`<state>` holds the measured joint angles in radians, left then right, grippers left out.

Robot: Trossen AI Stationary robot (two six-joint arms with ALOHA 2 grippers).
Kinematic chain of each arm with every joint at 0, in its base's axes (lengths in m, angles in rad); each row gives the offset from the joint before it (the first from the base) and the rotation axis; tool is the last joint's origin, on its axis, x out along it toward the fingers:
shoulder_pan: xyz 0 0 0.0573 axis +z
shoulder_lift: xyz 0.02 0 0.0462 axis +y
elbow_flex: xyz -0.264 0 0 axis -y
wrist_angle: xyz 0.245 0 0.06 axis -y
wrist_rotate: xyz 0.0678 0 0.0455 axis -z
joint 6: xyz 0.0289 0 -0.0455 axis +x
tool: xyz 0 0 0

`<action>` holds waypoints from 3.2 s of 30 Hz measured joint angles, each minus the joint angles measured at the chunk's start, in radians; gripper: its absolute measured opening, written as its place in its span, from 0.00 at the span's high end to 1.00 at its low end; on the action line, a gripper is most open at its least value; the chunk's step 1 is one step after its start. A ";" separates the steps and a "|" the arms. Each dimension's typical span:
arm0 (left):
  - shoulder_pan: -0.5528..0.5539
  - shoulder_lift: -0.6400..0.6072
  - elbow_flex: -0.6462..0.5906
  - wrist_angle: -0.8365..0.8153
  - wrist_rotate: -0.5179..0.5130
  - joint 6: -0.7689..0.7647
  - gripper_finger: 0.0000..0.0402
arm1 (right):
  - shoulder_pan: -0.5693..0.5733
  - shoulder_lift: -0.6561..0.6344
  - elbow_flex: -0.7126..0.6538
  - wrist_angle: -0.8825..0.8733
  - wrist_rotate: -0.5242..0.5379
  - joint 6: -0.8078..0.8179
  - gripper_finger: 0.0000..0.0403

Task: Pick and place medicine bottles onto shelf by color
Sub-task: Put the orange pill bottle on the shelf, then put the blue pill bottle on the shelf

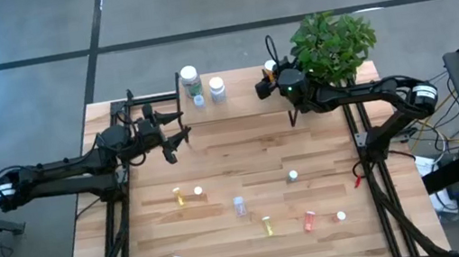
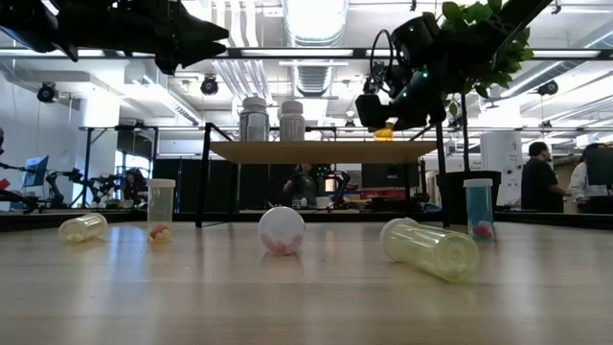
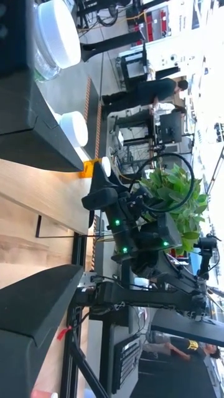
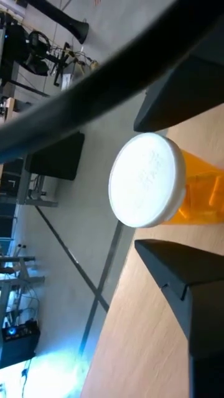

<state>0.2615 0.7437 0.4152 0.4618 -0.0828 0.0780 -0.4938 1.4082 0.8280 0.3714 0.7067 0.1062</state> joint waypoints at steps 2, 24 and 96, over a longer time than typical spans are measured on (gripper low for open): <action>0.000 0.000 0.000 0.000 0.000 -0.014 0.40 | 0.000 -0.004 0.000 0.000 0.000 -0.002 0.25; 0.000 0.001 0.032 0.001 0.000 -0.066 0.40 | 0.093 -0.127 0.000 0.019 -0.087 -0.002 0.11; 0.002 -0.219 -0.076 -0.267 0.058 0.055 0.40 | 0.441 -0.064 0.230 -0.280 -0.532 -0.141 0.11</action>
<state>0.2640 0.5247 0.3391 0.1943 -0.0247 0.1332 -0.0527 1.3439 1.0584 0.0915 0.1748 -0.0350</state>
